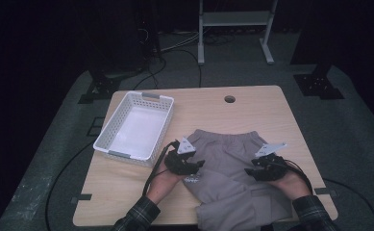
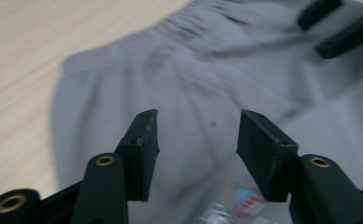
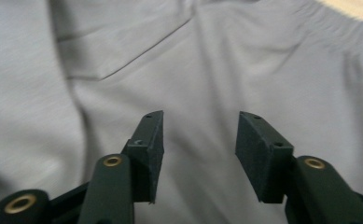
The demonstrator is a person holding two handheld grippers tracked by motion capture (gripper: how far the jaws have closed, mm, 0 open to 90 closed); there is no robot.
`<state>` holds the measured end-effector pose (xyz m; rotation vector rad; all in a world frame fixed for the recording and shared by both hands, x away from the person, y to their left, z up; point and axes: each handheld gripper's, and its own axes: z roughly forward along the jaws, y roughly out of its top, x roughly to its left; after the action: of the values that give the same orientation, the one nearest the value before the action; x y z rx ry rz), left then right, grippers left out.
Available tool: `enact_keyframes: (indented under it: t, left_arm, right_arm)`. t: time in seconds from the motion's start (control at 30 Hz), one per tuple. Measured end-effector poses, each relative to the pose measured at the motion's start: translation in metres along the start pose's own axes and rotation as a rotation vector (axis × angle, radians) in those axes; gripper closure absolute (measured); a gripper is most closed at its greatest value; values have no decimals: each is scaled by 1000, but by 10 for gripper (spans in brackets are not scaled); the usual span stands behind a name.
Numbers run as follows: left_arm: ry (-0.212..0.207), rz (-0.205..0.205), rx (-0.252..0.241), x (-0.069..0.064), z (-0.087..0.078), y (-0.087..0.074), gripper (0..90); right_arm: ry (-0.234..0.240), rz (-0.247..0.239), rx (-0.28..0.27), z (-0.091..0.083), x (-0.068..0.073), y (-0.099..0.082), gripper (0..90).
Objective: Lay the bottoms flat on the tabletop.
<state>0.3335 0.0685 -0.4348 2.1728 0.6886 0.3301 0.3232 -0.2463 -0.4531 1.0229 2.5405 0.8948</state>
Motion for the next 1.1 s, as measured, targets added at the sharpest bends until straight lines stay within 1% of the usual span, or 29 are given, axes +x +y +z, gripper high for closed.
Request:
enact_keyframes:
  t: [0.03,0.07,0.1,0.13,0.17,0.2,0.23,0.27,0.3,0.33,0.37,0.47,0.5,0.53,0.57,0.6,0.63,0.67,0.7,0.73,0.77,0.8,0.83,0.87,0.9,0.93,0.97,1.03,1.1]
  left_arm:
    - [0,0,0,0,0,0,455]
    - [-34,17,17,-8,-2,-4,445]
    - [-34,17,17,-8,-2,-4,442]
    - [-51,25,19,-11,-2,-6,433]
    - [-65,33,29,-14,-2,-8,433]
    - [-91,39,35,-19,-3,-12,417]
    - [-91,39,35,-19,-3,-12,409]
    - [-116,46,50,-23,-1,-16,398]
    - [-116,46,50,-23,-1,-16,396]
    - [-129,41,62,-26,1,-19,393]
    - [-129,41,62,-26,1,-19,389]
    - [-170,26,74,-29,4,-21,379]
    - [-178,19,71,-30,5,-22,376]
    - [-172,42,97,-32,9,-24,377]
    - [-172,42,97,-32,9,-24,380]
    - [-153,74,138,-34,14,-26,389]
    - [-153,74,138,-34,14,-26,413]
    - [-139,85,155,-35,17,-29,439]
    - [-139,85,155,-35,17,-29,471]
    - [-142,92,163,-36,16,-28,524]
    - [-142,92,163,-36,16,-28,576]
    - [-138,98,176,-37,15,-27,643]
    - [-138,98,176,-37,15,-27,712]
    - [-144,93,184,-37,15,-25,768]
    - [-144,93,184,-37,15,-25,814]
    - [-133,95,192,-36,16,-24,842]
    - [-121,90,192,-35,17,-23,854]
    - [-112,87,194,-33,17,-22,862]
    - [-87,84,194,-27,19,-21,863]
  right_arm:
    - [0,0,0,0,0,0,504]
    - [8,-9,8,-1,5,-3,474]
    - [8,-9,8,-1,5,-3,474]
    - [25,-6,8,-3,9,-6,455]
    - [25,-6,8,-3,9,-6,455]
    - [35,-10,2,-6,13,-8,418]
    - [35,-10,2,-6,13,-8,418]
    - [53,-19,-1,-9,17,-11,390]
    - [53,-19,-1,-9,17,-11,390]
    - [62,-23,-3,-10,21,-14,379]
    - [62,-23,-3,-10,21,-14,379]
    - [103,-26,-11,-12,27,-16,373]
    - [116,-27,-12,-12,29,-16,372]
    - [130,-41,-1,-11,34,-17,365]
    - [130,-41,-1,-11,34,-17,365]
    - [126,-64,36,-7,37,-19,358]
    - [126,-64,36,-7,37,-19,358]
    - [120,-80,67,-3,38,-19,355]
    - [120,-80,67,-3,38,-19,355]
    - [110,-101,70,-2,40,-19,411]
    - [110,-101,70,-2,40,-19,411]
    - [120,-114,72,-3,41,-18,565]
    - [130,-126,70,-3,41,-17,630]
    - [137,-130,67,-2,42,-16,681]
    - [137,-130,67,-2,42,-16,681]
    - [139,-124,69,0,40,-13,778]
    - [138,-126,69,1,40,-12,805]
    - [138,-126,70,2,38,-10,821]
    - [121,-127,70,6,36,-5,839]
